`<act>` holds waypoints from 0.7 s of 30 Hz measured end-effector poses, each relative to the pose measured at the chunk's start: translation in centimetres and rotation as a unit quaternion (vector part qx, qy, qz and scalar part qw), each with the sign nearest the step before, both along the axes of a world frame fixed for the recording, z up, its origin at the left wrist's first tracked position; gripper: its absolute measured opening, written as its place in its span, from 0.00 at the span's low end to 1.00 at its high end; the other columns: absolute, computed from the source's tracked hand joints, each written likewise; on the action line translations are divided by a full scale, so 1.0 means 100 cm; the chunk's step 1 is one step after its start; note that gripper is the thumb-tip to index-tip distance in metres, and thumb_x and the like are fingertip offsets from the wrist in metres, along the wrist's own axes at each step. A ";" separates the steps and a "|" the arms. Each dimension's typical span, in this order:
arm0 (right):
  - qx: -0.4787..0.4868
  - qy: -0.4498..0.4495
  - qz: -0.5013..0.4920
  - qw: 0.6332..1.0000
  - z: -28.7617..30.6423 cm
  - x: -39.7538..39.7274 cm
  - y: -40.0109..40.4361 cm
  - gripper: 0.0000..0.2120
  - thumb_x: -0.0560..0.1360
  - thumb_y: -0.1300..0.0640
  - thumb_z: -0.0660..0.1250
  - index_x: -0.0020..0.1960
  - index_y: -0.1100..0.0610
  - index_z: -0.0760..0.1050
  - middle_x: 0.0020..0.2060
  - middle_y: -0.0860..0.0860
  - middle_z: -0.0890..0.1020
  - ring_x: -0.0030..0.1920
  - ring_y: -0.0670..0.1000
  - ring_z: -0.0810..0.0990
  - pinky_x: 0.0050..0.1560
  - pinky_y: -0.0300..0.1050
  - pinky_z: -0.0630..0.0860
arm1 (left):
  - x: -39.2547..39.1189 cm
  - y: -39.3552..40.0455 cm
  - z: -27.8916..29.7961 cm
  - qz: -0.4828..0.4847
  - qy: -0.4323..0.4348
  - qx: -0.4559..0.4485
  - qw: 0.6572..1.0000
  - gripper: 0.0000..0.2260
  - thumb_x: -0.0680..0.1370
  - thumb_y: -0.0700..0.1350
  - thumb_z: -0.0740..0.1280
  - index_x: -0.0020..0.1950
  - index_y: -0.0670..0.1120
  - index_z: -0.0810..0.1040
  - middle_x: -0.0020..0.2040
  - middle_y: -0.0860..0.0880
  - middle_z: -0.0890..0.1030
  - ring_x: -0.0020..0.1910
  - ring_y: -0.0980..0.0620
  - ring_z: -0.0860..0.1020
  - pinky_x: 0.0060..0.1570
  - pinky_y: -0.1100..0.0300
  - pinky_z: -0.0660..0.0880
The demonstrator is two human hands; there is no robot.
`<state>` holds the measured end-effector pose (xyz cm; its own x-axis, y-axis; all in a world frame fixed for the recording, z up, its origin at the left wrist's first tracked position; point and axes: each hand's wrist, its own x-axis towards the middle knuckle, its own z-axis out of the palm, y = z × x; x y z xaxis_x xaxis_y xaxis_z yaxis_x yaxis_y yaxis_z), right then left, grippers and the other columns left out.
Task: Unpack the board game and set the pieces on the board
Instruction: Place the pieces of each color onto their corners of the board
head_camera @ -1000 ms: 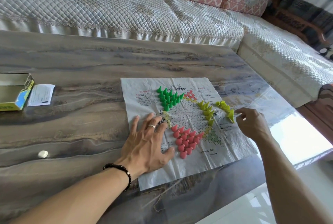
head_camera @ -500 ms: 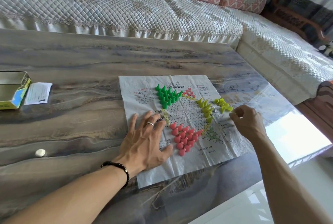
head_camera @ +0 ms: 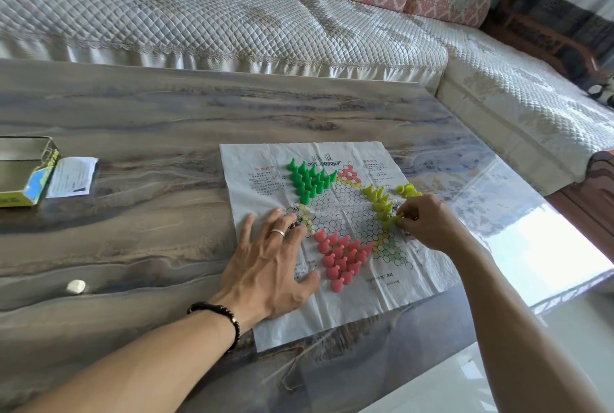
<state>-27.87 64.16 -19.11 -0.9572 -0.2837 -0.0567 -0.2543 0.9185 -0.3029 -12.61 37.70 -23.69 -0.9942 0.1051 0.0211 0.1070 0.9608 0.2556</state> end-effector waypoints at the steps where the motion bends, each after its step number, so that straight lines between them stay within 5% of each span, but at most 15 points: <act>1: -0.004 -0.001 0.000 1.000 0.001 0.000 0.001 0.00 0.73 0.61 0.71 0.43 0.57 0.81 0.34 0.48 0.79 0.34 0.44 0.76 0.32 0.33 0.67 | 0.000 0.000 0.000 0.000 0.000 0.000 1.000 0.38 0.73 0.69 0.46 0.78 0.50 0.53 0.80 0.47 0.51 0.79 0.48 0.45 0.74 0.38 0.45; 6: -0.038 0.007 0.001 0.999 0.000 0.001 0.004 0.07 0.71 0.58 0.74 0.37 0.52 0.77 0.33 0.48 0.79 0.34 0.47 0.77 0.34 0.36 0.69 | 0.000 0.000 -0.001 0.001 0.003 0.003 1.000 0.38 0.73 0.69 0.47 0.78 0.50 0.54 0.80 0.47 0.52 0.78 0.48 0.46 0.74 0.37 0.45; 12: -0.036 0.020 0.004 0.999 -0.005 -0.001 0.001 0.03 0.71 0.59 0.73 0.39 0.56 0.80 0.34 0.48 0.80 0.36 0.48 0.78 0.37 0.42 0.75 | 0.000 0.000 0.000 0.000 0.006 0.006 1.000 0.38 0.73 0.69 0.47 0.78 0.50 0.55 0.80 0.47 0.53 0.78 0.48 0.46 0.74 0.37 0.45; 21: -0.047 0.010 0.005 0.999 -0.001 0.000 0.003 0.02 0.71 0.60 0.73 0.43 0.56 0.81 0.34 0.47 0.80 0.36 0.47 0.78 0.37 0.38 0.71 | 0.000 0.000 -0.001 0.000 0.001 0.000 1.000 0.37 0.74 0.69 0.48 0.78 0.51 0.54 0.80 0.47 0.51 0.78 0.48 0.45 0.74 0.38 0.44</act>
